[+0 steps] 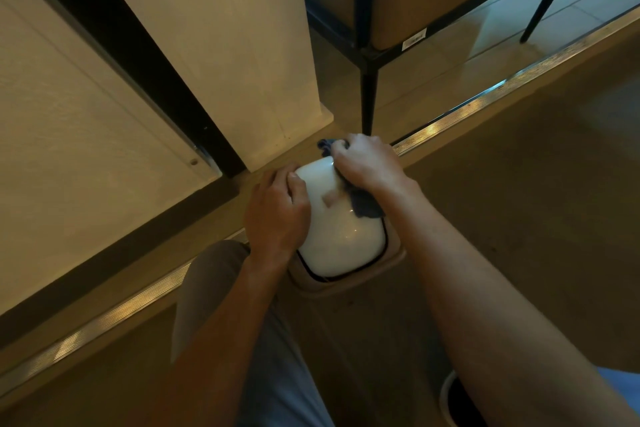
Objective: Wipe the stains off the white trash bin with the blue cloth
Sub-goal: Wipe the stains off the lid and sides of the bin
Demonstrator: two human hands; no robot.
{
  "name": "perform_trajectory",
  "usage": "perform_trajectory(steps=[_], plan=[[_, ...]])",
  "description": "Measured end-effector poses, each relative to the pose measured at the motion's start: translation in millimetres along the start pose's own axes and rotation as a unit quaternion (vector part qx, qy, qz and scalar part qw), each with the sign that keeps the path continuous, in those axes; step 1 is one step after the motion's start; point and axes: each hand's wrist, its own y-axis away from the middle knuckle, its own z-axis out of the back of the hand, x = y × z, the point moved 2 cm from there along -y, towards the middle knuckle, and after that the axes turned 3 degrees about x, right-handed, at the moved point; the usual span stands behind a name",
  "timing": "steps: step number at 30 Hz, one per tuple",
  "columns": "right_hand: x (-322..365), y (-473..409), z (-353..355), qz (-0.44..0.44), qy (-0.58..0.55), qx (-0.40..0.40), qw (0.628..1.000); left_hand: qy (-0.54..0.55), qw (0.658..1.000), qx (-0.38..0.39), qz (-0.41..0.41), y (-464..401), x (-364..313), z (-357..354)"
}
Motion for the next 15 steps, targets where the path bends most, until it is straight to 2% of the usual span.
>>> perform_trajectory(steps=[2, 3, 6, 8, 11, 15], plan=[[-5, -5, 4, 0.019, -0.037, 0.041, 0.998, -0.002, 1.0, -0.002, 0.008, 0, -1, 0], [-11, 1, 3, 0.048, -0.074, 0.037, 0.995, -0.002, 1.0, -0.005, 0.012, 0, -1, 0], [-45, 41, -12, 0.121, -0.199, -0.038, 0.972, -0.002, 1.0, -0.009, 0.021, 0, -2, -1], [-67, 67, -29, 0.124, -0.248, -0.08, 0.957, 0.005, 1.0, -0.008, 0.022, 0, -2, -1], [-74, 73, -39, 0.108, -0.254, -0.105, 0.955, 0.001, 1.0, -0.005, 0.006, 1, -2, 0], [-50, 27, -19, 0.13, -0.177, -0.072, 0.973, -0.006, 1.0, 0.004, -0.006, 2, -3, 1]])
